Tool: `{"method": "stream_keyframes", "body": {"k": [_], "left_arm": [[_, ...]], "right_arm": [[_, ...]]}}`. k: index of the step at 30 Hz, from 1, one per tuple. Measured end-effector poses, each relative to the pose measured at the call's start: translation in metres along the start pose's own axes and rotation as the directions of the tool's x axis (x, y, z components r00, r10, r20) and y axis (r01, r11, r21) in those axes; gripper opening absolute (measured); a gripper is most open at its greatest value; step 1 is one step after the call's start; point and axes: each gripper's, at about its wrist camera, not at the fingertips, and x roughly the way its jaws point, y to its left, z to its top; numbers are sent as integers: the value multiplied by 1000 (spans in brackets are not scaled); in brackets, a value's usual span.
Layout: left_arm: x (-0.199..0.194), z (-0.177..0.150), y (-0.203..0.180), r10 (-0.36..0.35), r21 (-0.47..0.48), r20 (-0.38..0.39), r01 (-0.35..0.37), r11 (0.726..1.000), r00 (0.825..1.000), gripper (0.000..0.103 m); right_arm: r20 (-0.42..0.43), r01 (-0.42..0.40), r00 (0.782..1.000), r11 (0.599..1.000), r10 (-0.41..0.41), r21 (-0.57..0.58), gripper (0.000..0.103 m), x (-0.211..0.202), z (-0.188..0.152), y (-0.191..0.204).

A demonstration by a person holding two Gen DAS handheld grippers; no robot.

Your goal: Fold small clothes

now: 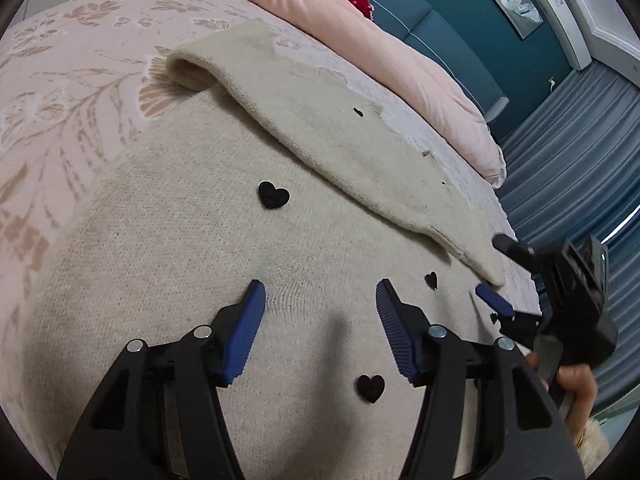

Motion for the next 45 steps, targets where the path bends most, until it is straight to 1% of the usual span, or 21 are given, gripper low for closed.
{"method": "stream_keyframes", "body": {"k": [2, 3, 4, 5, 7, 10, 12, 15, 17, 19, 22, 25, 26, 27, 29, 30, 33, 35, 38, 40, 45], "left_arm": [[0, -2, -3, 9, 15, 11, -9, 1000, 1000, 56], [0, -2, -3, 6, 18, 14, -7, 1000, 1000, 57], [0, -2, -2, -1, 17, 16, 1, 1000, 1000, 57], [0, -2, -1, -11, 11, 19, 11, 1000, 1000, 57], [-3, -1, 4, -30, 1, 21, 30, 1000, 999, 57], [-7, 5, 6, -42, -31, -9, 42, 999, 999, 57], [-9, 21, 10, -106, -142, -20, 102, 985, 994, 57], [-6, 53, 21, -213, -323, 36, 213, 922, 976, 63], [5, 76, 28, -222, -417, 73, 232, 879, 972, 66], [18, 98, 30, -184, -466, 89, 205, 861, 979, 66], [29, 128, 32, -124, -483, 131, 173, 858, 984, 65], [42, 152, 39, -20, -488, 133, 83, 869, 991, 49], [50, 156, 41, 31, -481, 105, 23, 876, 994, 33], [56, 157, 44, 68, -470, 76, -25, 882, 995, 25], [63, 151, 55, 116, -458, 32, -88, 885, 993, 22], [67, 145, 57, 120, -443, 23, -97, 891, 993, 17], [67, 122, 58, 167, -337, 48, -142, 931, 985, 13], [67, 115, 43, 237, -229, 85, -212, 950, 968, 13], [68, 105, 34, 274, -163, 136, -251, 954, 952, 13], [68, 103, 38, 255, -174, 155, -228, 958, 954, 13], [68, 102, 42, 231, -178, 176, -200, 963, 957, 13]], "right_arm": [[-28, 5, 1000, 1000, -5, 30, 74, 19, 8, 3], [-43, 3, 999, 999, -1, 38, 66, 27, 10, 5], [-53, 9, 999, 999, -7, 39, 54, 34, 11, 7], [-60, 30, 998, 999, -28, 41, 48, 40, 13, 10], [-60, 42, 997, 998, -39, 47, 8, 44, 15, 14], [-34, 0, 999, 1000, 0, 14, 8, 31, 24, 33], [0, -28, 1000, 997, 29, -72, 8, 14, 36, 58], [53, -44, 997, 980, 56, -193, 8, -8, 59, 93], [69, -70, 994, 976, 86, -208, 8, -16, 78, 105], [80, -90, 991, 972, 110, -215, 8, -22, 96, 115], [119, -86, 986, 962, 120, -258, 8, -37, 120, 125], [176, -38, 980, 962, 88, -272, 8, -55, 137, 115], [203, 2, 978, 963, 55, -271, 8, -61, 142, 104], [223, 38, 975, 966, 21, -256, 8, -62, 146, 90], [232, 94, 971, 980, -51, -176, 8, -60, 151, 44], [219, 130, 970, 983, -100, -126, 8, -53, 150, 15], [81, 233, 970, 972, -230, -34, 7, -10, 134, -58], [18, 245, 969, 969, -245, -12, 7, 9, 117, -81], [65, 212, 975, 977, -212, 11, 7, 6, 105, -88], [58, 240, 969, 971, -239, -12, 7, 11, 102, -89], [108, 161, 980, 986, -166, 54, 7, -6, 98, -94]]}}
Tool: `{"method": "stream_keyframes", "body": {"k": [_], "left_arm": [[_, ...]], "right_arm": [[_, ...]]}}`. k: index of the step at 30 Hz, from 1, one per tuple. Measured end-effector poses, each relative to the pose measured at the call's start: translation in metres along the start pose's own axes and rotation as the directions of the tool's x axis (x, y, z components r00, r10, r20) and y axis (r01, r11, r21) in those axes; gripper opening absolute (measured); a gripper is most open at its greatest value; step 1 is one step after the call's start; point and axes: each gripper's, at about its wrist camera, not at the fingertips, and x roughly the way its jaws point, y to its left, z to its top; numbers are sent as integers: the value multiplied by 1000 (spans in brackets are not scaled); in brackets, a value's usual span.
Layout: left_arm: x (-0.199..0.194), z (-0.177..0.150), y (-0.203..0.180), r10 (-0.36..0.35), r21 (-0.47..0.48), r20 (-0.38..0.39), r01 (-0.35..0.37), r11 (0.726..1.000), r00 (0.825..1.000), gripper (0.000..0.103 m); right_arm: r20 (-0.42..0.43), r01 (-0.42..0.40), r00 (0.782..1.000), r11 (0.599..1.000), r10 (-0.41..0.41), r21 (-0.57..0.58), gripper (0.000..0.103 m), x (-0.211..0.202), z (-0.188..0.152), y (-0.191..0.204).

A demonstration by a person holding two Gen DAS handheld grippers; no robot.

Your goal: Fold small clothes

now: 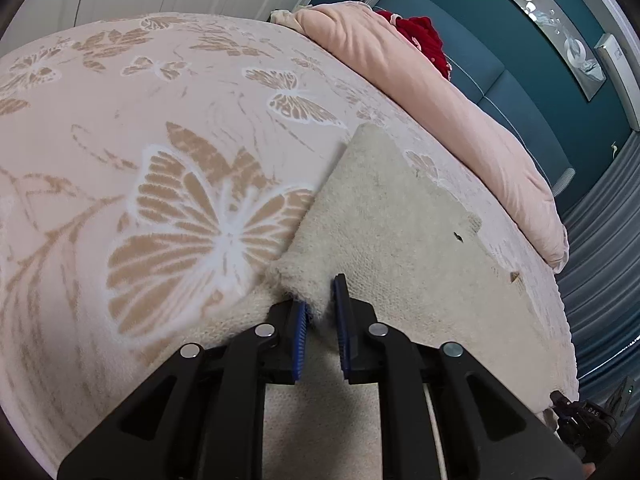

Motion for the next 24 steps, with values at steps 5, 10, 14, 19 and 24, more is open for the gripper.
{"method": "stream_keyframes", "body": {"k": [5, 10, 14, 19, 24], "left_arm": [[1, -2, -3, 5, 17, 15, -5, 1000, 1000, 14], [2, -5, -3, 5, 26, 28, -6, 1000, 1000, 14], [3, -6, -4, 9, 33, 31, -10, 999, 999, 14], [4, -6, -4, 4, 31, 34, -5, 999, 999, 14], [6, -8, -5, 5, 40, 48, -7, 999, 999, 15]], "right_arm": [[-24, 28, 999, 997, -26, 74, 11, -2, -6, -10], [127, 50, 991, 999, -50, 2, 20, -39, -2, 31], [-23, -21, 1000, 968, 16, -249, 19, 5, 0, 109], [-174, -22, 984, 924, -49, -382, 9, 88, -5, 152], [-104, 54, 992, 984, -73, -172, 0, 94, 27, 114]]}}
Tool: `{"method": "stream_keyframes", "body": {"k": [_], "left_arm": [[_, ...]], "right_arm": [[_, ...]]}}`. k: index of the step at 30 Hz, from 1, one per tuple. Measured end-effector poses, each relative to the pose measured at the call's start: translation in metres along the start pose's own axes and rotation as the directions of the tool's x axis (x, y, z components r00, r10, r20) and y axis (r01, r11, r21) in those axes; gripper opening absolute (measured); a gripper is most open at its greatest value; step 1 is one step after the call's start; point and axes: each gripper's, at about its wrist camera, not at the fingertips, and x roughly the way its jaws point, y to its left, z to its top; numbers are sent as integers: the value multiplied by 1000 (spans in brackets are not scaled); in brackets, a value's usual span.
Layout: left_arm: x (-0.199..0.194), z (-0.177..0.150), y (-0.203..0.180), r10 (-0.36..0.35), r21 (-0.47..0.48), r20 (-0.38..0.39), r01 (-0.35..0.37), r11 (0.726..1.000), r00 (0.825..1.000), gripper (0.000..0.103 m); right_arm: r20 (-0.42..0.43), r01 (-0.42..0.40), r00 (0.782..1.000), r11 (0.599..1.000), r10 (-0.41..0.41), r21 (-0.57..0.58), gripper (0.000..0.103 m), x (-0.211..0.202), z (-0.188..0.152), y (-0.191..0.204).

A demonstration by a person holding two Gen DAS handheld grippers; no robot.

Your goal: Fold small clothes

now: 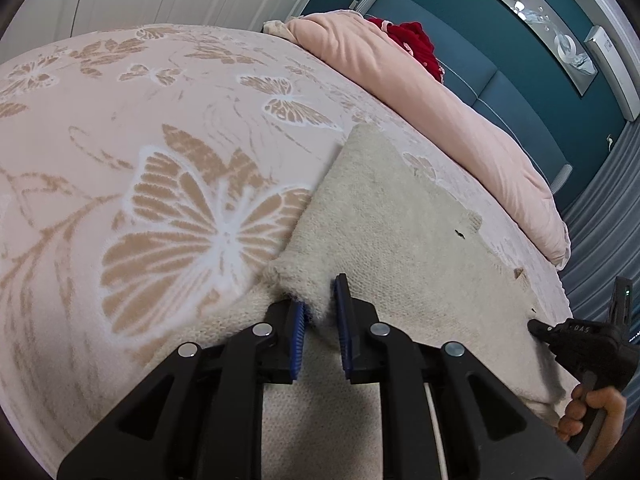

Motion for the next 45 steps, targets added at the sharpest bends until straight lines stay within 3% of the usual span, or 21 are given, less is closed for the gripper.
{"method": "stream_keyframes", "body": {"k": [1, 4, 9, 11, 13, 16, 19, 21, 24, 26, 27, 30, 31, 33, 34, 35, 37, 38, 39, 42, 45], "left_arm": [[0, 0, -1, 5, 4, 3, -5, 1000, 1000, 15], [1, -1, -1, 6, 8, 7, -7, 1000, 1000, 15], [1, 0, 0, 0, 3, 8, 0, 1000, 1000, 15], [1, -1, 0, -1, 2, 9, 1, 1000, 1000, 15], [3, -1, 2, -6, -1, 10, 6, 1000, 1000, 15], [3, -1, 5, -29, -13, 17, 29, 999, 999, 15], [3, -1, 5, -31, -13, 18, 32, 999, 999, 15], [3, -1, 6, -34, -13, 20, 34, 999, 999, 15], [3, -2, 6, -32, -10, 23, 32, 999, 999, 15], [3, -3, 5, -27, -6, 22, 27, 1000, 999, 15], [3, -3, 3, -22, -4, 21, 22, 1000, 1000, 15], [3, -1, 0, -4, 4, 11, 4, 1000, 1000, 15], [3, 1, -1, -1, 3, 5, 1, 1000, 1000, 15], [-1, 6, -1, -7, -8, -16, 7, 1000, 1000, 15], [-5, 8, -2, -8, -12, -41, 7, 1000, 999, 16], [-14, 9, -1, -17, -13, -77, 16, 1000, 997, 25], [-46, 1, 5, -39, -10, -128, 38, 999, 991, 55], [-69, -6, 11, -40, -7, -135, 39, 999, 990, 79], [-94, -15, 17, -38, 1, -131, 38, 999, 991, 92], [-159, -45, 45, 17, 15, -148, -15, 1000, 989, 96], [-190, -75, 78, 24, -9, -251, -27, 1000, 968, 96]], "right_arm": [[15, -12, 1000, 1000, 12, 0, 8, -6, 0, 7], [-51, -140, 990, 976, 133, -166, 8, -8, -9, 70], [-258, -303, 943, 863, 211, -405, 8, 37, -45, 198], [-309, -297, 937, 838, 163, -458, 8, 67, -58, 232], [-296, -255, 948, 839, 118, -481, 4, 92, -64, 250], [-252, -229, 959, 877, 129, -422, 0, 98, -48, 254], [-169, -265, 961, 910, 220, -320, 3, 63, -33, 225], [-103, -261, 965, 924, 241, -279, 4, 33, -31, 183], [18, -110, 993, 974, 116, -198, 5, -2, -33, 86], [62, -40, 997, 999, 42, -27, 7, -23, -34, 6], [68, -5, 998, 999, 1, 54, 0, -34, -38, -33], [87, 22, 996, 984, -38, 177, 0, -79, -56, -107], [100, 32, 994, 981, -52, 191, 14, -99, -66, -118], [125, 40, 990, 976, -68, 216, 23, -142, -95, -137], [133, 28, 989, 972, -61, 233, 37, -161, -112, -145], [134, 22, 989, 969, -56, 246, 45, -179, -130, -152], [123, 44, 990, 968, -76, 247, 62, -209, -169, -163], [108, 71, 989, 970, -98, 233, 64, -222, -189, -168], [93, 103, 988, 971, -126, 215, 68, -232, -210, -171], [38, 147, 987, 968, -157, 203, 70, -252, -263, -179], [6, 86, 996, 954, -92, 288, 71, -260, -302, -187]]}}
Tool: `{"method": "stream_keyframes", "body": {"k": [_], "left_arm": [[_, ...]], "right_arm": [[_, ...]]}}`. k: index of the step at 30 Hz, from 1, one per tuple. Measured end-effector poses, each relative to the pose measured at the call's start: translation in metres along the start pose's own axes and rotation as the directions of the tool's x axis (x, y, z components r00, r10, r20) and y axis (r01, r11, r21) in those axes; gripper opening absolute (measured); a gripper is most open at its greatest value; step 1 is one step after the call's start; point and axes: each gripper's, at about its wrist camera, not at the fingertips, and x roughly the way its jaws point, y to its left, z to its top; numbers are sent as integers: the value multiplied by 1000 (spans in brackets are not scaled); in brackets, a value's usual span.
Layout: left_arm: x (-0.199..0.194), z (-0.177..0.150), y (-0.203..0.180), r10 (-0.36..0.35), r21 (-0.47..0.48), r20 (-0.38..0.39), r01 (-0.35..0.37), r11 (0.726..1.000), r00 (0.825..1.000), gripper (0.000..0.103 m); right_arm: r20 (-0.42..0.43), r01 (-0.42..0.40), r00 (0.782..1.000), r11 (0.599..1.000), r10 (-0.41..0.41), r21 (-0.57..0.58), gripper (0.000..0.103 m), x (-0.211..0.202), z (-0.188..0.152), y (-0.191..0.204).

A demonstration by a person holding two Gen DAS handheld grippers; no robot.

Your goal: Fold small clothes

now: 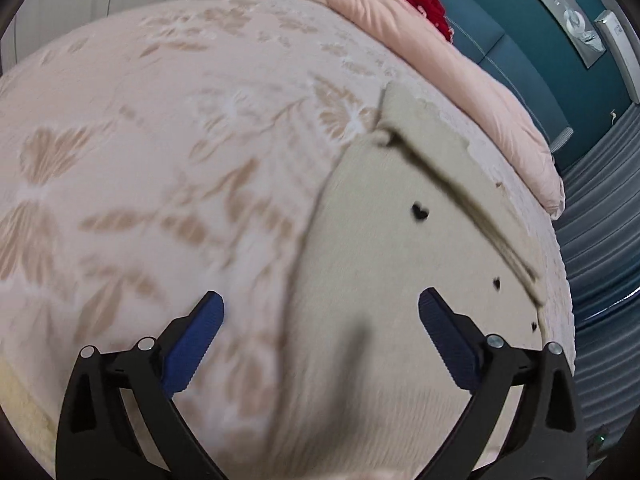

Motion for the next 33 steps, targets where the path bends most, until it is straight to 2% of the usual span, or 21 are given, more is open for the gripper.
{"method": "stream_keyframes", "body": {"k": [3, 6, 10, 13, 14, 15, 16, 17, 18, 19, 20, 22, 25, 29, 33], "left_arm": [[-21, -24, 1, 1, 35, -2, -1, 999, 1000, 97], [-16, -38, -3, -59, 0, -55, 59, 998, 997, 98], [-10, -40, -11, -23, -17, -48, 22, 1000, 999, 98], [-8, -34, -16, -96, -64, -62, 92, 994, 993, 98], [-7, -32, -19, -111, -70, -63, 107, 992, 992, 95], [-5, -30, -23, -110, -63, -64, 106, 992, 992, 85], [-2, -28, -28, -107, -47, -73, 104, 994, 992, 77], [2, -26, -32, -98, -25, -92, 97, 995, 991, 49], [7, -23, -35, -90, -12, -123, 89, 996, 988, 17], [9, -21, -36, -91, -20, -149, 89, 996, 985, 9], [7, -19, -34, -99, -42, -154, 93, 995, 983, 10], [-5, -14, -32, -136, -76, -135, 127, 989, 981, 9], [-33, -9, -30, -157, -57, -106, 152, 987, 982, 8], [-68, -12, -30, -193, -9, -112, 193, 981, 975, 7], [-104, -28, -34, -180, 101, -150, 196, 975, 972, 6]], "right_arm": [[-41, -65, 997, 997, 67, 51, 77, 4, -19, 2], [-50, -83, 995, 996, 84, 11, 82, 11, -27, 18], [-30, -143, 989, 990, 143, -17, 88, 18, -31, 34], [-15, -162, 987, 986, 162, -28, 88, 24, -29, 45], [-9, -163, 987, 986, 163, -25, 88, 26, -28, 47], [-5, -170, 985, 985, 170, -21, 88, 27, -25, 49], [-3, -175, 985, 984, 175, -22, 80, 28, -23, 51], [0, -180, 984, 983, 180, -27, 70, 28, -20, 52], [-12, -180, 984, 983, 180, -33, 36, 30, -16, 55], [-38, -178, 984, 984, 177, -30, 13, 32, -12, 56], [-54, -194, 980, 981, 193, -13, 13, 33, -9, 56], [-17, -240, 971, 971, 240, -2, 11, 18, -5, 57], [17, -283, 959, 957, 285, -57, 10, -16, -2, 68], [11, -291, 955, 947, 295, -134, 8, -55, -8, 73], [-56, -266, 964, 941, 260, -208, 8, -81, -26, 63]]}}
